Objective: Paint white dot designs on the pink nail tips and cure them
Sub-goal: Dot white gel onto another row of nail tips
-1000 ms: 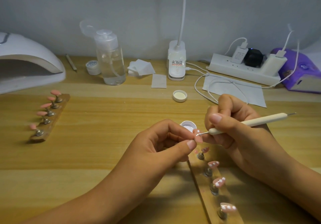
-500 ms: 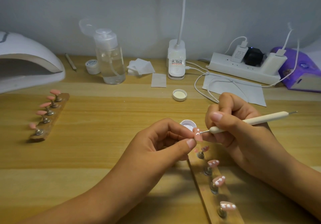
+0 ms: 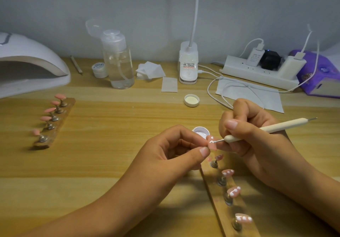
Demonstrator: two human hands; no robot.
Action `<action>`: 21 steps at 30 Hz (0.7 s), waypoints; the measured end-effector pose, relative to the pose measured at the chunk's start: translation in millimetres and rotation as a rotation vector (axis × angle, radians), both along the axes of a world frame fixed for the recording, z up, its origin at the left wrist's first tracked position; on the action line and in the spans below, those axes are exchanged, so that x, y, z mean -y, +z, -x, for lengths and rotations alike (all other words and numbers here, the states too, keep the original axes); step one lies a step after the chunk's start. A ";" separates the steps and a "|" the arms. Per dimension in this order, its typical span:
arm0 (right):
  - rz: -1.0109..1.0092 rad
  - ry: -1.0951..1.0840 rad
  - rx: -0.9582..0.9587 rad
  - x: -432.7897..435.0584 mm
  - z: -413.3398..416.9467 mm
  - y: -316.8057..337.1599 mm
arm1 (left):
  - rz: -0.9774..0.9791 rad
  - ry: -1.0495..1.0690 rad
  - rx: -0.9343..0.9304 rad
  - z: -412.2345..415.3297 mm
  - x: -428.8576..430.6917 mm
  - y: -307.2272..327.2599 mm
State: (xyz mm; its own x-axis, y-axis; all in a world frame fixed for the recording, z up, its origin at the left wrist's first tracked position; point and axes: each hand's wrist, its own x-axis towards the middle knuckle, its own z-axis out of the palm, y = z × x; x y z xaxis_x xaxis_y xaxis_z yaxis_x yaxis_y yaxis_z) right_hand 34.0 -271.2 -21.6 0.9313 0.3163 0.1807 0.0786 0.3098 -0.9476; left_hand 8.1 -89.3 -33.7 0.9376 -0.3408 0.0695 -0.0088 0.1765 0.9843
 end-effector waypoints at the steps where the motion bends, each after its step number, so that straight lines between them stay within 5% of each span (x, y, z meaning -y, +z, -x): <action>1: 0.007 0.000 0.003 0.1 0.2 0.0 | -0.002 0.000 0.002 -0.1 0.1 0.2; 15: -0.054 0.017 0.012 2.2 -2.7 -1.8 | 0.023 -0.010 -0.016 -1.1 -1.7 -1.1; 21: 0.136 -0.258 0.070 10.0 -12.9 -7.0 | 0.114 -0.004 -0.056 -3.3 -3.7 -2.9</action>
